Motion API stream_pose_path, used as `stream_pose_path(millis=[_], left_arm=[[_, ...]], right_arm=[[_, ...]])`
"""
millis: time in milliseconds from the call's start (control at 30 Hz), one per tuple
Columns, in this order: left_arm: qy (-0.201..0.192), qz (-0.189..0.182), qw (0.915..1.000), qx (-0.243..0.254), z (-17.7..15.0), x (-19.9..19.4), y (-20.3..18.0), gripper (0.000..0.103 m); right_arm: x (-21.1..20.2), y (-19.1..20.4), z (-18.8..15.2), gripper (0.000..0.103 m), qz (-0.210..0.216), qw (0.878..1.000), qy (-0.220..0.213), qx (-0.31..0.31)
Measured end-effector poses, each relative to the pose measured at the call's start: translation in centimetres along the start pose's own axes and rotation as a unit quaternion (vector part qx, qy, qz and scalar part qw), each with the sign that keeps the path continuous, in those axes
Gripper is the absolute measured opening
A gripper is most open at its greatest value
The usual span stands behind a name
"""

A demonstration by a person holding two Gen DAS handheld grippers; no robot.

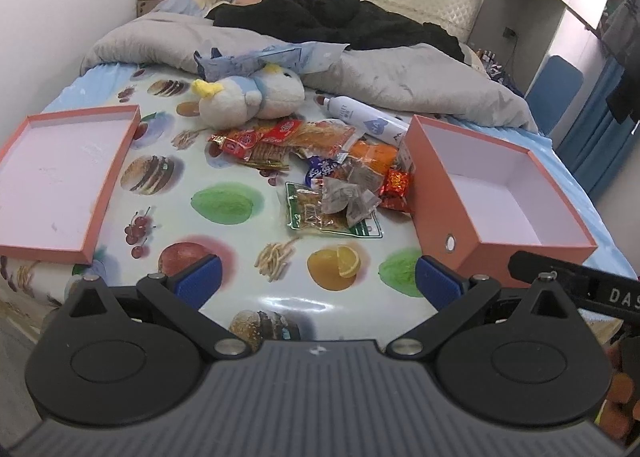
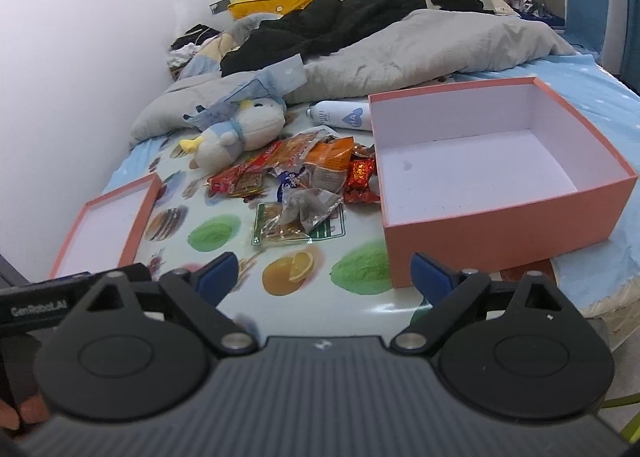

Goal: Organize snacks

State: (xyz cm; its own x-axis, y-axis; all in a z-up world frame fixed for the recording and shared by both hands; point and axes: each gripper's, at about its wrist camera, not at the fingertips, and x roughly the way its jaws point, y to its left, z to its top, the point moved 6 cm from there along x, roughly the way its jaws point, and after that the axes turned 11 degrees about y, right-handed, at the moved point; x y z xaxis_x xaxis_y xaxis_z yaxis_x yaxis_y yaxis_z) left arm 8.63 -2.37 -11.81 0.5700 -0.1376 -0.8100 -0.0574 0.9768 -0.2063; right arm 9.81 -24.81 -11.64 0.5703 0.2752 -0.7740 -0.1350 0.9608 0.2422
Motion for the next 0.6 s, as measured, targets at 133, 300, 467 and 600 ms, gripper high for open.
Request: stream_pose_path(millis=[133,300,467,600], left_arm=[[0.001,-0.004,0.9999,-0.017,0.8,1.0,0.9,0.103],[0.013,-0.001,0.9999,-0.007,1.6,3.1,1.3,0.103],[0.029,-0.006,0.9996,0.002,2.5,5.8,1.6,0.103],[0.035,-0.012,0.9991,0.020,3.6,7.6,1.3,0.103]], right_arm=[[1.0,0.1,0.9,0.094,0.008,1.000,0.003,0.005],[2.3,0.6,3.0,0.095,0.017,1.000,-0.007,-0.004],[4.0,1.3,5.3,0.095,0.049,0.999,0.006,-0.013],[5.6,2.4,6.6,0.094,0.069,0.997,0.017,-0.038]])
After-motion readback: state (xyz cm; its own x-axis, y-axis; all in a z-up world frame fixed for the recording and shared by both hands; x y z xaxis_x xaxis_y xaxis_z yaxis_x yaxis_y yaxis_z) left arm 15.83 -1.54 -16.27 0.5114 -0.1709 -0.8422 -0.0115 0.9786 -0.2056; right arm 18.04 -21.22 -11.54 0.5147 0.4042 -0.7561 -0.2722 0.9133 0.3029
